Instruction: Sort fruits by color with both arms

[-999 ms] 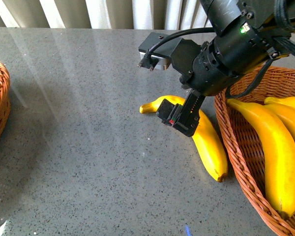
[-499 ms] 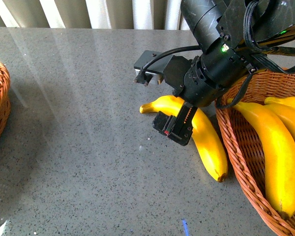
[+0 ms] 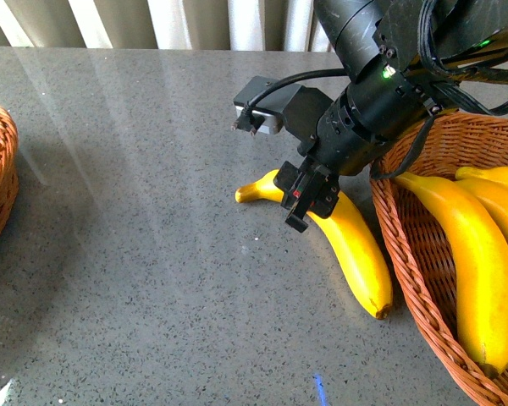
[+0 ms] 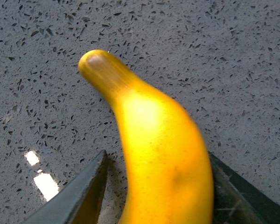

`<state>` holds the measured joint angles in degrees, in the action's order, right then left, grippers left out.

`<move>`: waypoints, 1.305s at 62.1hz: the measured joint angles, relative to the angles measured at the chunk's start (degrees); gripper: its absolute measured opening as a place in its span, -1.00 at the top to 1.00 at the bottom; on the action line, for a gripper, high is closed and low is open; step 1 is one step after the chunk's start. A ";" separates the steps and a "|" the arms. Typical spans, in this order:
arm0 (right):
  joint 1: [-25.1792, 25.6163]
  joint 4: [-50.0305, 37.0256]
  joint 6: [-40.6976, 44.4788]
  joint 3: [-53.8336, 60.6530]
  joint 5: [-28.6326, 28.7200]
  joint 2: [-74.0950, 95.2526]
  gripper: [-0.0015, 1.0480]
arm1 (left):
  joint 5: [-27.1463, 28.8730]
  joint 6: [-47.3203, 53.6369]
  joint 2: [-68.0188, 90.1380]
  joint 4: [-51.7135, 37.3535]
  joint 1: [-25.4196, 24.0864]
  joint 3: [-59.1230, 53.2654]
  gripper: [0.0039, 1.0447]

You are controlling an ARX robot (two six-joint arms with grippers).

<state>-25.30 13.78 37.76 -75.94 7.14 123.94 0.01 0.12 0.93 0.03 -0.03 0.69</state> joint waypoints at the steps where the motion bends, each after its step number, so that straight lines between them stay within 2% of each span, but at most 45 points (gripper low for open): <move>1: 0.11 0.00 -0.52 -0.24 0.02 0.00 0.27 | 0.02 0.00 0.00 0.00 0.00 0.00 -0.83; 11: 0.20 -1.57 -5.38 -2.40 0.68 -0.48 0.31 | 0.02 0.00 0.00 0.00 0.00 0.00 -0.83; 26: 0.13 -7.89 -20.57 -7.10 4.92 -7.80 0.31 | 0.02 0.00 0.00 0.00 0.00 0.00 -0.83; 31: 1.14 -8.00 -25.90 -7.37 4.94 -12.63 0.31 | 0.02 0.00 0.00 0.00 0.00 0.00 -0.83; 37: 3.52 -7.54 -28.44 -4.17 4.72 -17.75 0.31 | 0.02 0.00 0.00 0.00 0.00 0.00 -0.83; 50: 9.86 -5.81 -27.63 8.87 4.35 -26.82 0.31 | 0.02 0.00 0.00 0.00 0.00 0.00 -0.83; 61: 16.39 -4.72 -24.94 20.09 7.48 -32.83 0.31 | 0.02 0.00 0.00 0.00 0.00 0.00 -0.83; 69: 20.96 -3.19 -21.70 24.92 11.21 -35.32 0.31 | 0.02 0.00 0.00 0.00 0.00 0.00 -0.83; 81: 26.21 -2.25 -15.06 28.57 11.28 -35.41 0.31 | 0.02 0.00 0.00 0.00 0.00 0.00 -0.83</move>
<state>0.91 11.53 22.70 -47.37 18.41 88.53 0.03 0.12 0.93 0.03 -0.03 0.69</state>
